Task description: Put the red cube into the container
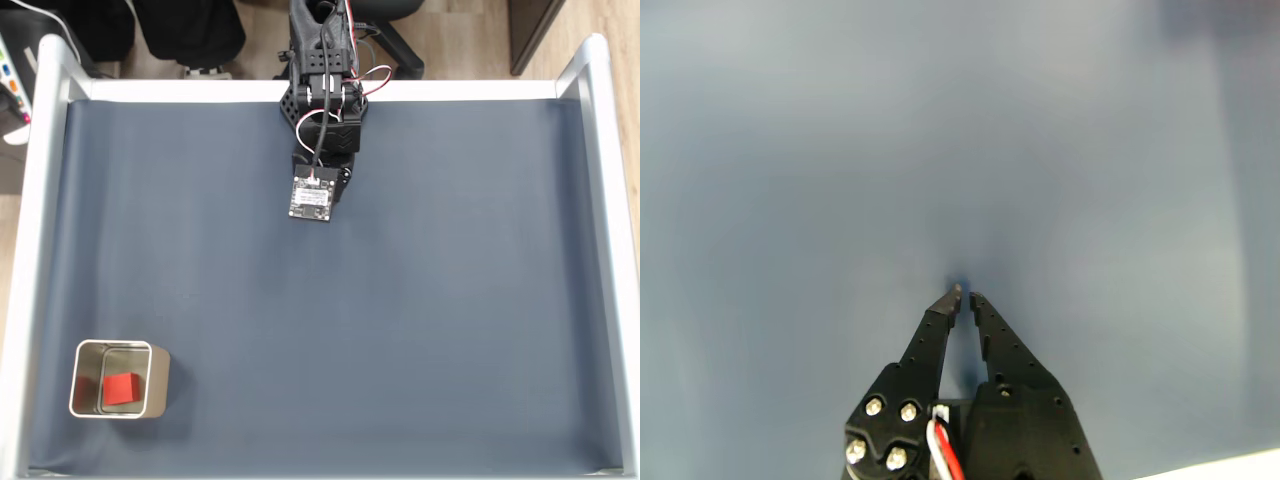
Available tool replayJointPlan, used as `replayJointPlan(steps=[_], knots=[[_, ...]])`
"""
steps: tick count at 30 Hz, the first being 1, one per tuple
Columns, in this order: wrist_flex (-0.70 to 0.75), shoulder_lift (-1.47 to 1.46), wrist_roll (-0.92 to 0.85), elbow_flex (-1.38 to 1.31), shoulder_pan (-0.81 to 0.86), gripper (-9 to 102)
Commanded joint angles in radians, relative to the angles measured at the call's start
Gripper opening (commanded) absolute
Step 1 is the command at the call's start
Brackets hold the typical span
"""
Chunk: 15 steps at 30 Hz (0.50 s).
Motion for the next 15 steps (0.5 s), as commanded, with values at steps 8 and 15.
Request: replayJointPlan(steps=[8, 15], knots=[[0.071, 0.008, 0.038, -0.005, 0.005, 1], [0.071, 0.008, 0.037, -0.005, 0.003, 1]])
